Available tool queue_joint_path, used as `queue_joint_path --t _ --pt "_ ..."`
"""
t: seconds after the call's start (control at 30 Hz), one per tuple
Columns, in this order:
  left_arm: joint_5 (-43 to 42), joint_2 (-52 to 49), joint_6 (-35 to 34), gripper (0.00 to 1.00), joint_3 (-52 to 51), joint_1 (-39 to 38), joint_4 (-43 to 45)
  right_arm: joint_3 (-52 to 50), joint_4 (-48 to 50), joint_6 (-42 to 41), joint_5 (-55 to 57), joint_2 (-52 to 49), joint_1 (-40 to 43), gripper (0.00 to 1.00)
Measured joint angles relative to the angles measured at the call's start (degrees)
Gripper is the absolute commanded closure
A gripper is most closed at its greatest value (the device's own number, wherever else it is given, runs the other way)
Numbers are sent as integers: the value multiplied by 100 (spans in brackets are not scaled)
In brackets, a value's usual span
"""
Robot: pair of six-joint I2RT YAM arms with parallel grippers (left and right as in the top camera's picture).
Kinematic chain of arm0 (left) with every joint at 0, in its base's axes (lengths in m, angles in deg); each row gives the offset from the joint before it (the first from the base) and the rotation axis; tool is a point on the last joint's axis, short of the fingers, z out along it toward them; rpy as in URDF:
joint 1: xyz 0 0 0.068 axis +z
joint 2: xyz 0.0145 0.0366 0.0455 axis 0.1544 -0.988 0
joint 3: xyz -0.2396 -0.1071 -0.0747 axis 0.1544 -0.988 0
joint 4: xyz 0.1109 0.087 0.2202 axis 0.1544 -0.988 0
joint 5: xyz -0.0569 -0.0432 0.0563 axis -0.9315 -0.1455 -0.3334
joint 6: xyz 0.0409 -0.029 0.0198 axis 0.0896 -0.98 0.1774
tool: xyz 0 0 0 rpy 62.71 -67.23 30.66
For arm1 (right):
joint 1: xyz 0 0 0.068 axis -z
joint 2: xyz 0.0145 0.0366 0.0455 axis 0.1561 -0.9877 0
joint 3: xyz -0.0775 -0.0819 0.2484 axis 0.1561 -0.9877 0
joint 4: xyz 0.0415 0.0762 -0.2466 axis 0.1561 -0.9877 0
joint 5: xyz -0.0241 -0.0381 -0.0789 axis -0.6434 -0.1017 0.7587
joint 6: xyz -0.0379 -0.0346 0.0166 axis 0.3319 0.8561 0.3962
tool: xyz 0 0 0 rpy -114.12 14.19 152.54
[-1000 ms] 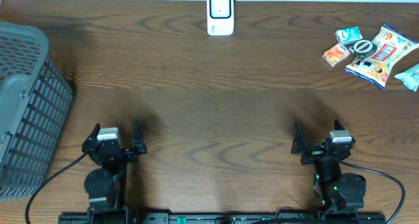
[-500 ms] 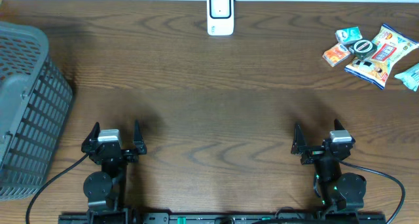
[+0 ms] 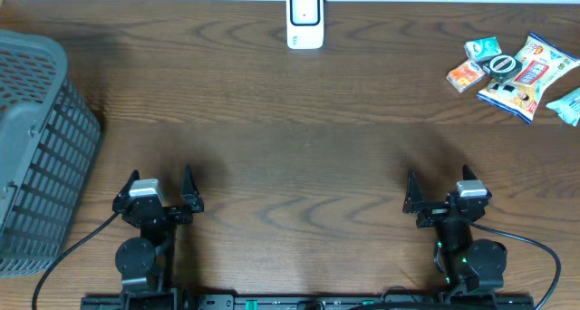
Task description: Scan the item barcode
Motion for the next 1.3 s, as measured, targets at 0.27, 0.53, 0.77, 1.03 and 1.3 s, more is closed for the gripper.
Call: queue_joint_path --t 0.27,0.53,0.77,1.03,1.3 --pt "-4 0 -155 2 0 -385 0 0 -2 0 0 0 0 1" --pt "-20 0 50 2 0 -479 0 0 0 0 0 0 0 1" --pt "26 0 422 2 2 -479 -13 0 0 0 0 0 0 1" --pt "76 0 487 2 9 -479 -24 0 0 0 0 0 0 1" --pt "92 0 487 2 9 -479 -26 0 0 -2 0 0 0 1"
